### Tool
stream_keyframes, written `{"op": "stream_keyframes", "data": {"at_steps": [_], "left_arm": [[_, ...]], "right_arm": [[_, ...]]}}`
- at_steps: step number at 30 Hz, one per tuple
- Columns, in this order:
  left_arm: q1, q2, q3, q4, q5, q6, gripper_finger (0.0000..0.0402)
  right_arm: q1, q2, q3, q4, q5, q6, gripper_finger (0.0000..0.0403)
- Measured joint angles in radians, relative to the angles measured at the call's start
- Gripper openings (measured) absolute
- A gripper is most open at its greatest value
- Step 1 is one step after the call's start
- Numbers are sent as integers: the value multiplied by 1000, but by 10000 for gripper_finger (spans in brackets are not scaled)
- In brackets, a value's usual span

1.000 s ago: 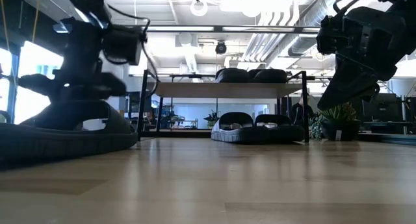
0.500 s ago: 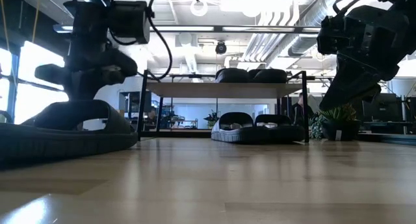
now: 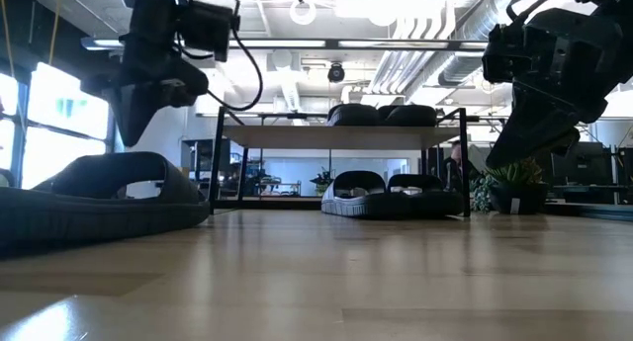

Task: Pick and place slides into the shelf
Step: Move the black slipper to the middle of the table

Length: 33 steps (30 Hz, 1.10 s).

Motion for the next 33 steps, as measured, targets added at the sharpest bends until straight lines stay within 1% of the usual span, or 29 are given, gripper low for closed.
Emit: {"op": "stream_keyframes", "data": {"at_steps": [6,11,17,19,22,27,30,33], "left_arm": [[197,-79,1,-65,27,167,1],[354,-153,1,-82,87,285,1],[514,-187,1,-122,107,398,1],[544,-187,-3,-129,124,455,1],[569,-187,-44,-112,177,519,1],[604,-187,-131,-88,181,590,7],[628,-187,-164,-89,198,622,31],[640,-187,-181,-86,204,647,70]], "right_arm": [[0,0,0,0,-1,0,0],[0,0,0,0,-1,-2,0],[0,0,0,0,0,-2,0],[0,0,0,0,4,-2,0],[0,0,0,0,14,-2,0],[0,0,0,0,26,0,0],[0,0,0,0,25,-2,0],[0,0,0,0,23,-2,0]]}}
